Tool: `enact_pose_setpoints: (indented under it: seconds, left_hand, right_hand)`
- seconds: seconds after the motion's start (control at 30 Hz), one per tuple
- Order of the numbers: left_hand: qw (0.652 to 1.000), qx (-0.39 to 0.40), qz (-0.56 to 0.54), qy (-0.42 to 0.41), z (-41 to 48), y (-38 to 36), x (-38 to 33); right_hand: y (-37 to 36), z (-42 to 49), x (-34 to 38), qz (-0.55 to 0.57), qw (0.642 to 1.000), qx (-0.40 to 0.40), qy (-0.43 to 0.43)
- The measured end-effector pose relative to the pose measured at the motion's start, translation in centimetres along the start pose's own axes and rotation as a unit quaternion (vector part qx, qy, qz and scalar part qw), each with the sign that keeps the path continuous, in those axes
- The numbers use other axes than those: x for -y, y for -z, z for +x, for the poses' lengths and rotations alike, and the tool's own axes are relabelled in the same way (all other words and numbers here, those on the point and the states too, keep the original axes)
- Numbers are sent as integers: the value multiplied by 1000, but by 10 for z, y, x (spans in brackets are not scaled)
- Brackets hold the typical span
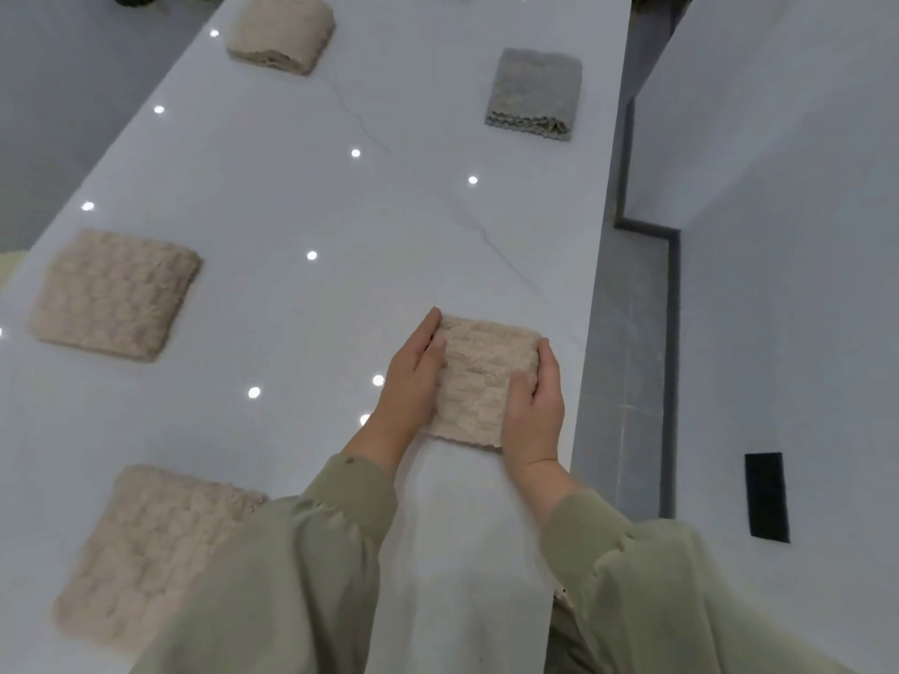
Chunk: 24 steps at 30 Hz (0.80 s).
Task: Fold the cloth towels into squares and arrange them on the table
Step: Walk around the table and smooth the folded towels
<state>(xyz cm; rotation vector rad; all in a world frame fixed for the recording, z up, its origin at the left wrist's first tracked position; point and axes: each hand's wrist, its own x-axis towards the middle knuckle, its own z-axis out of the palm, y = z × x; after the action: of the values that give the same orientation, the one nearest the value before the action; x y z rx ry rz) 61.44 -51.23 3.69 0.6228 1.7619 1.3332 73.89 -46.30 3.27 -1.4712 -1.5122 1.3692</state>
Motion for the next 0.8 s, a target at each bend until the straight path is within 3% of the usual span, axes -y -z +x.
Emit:
enact_pose_setpoints:
  seconds: [0.8]
  left_hand:
    - [1000, 8, 14, -9, 6, -14, -2]
  right_hand:
    - [1, 8, -4, -4, 999, -36, -4]
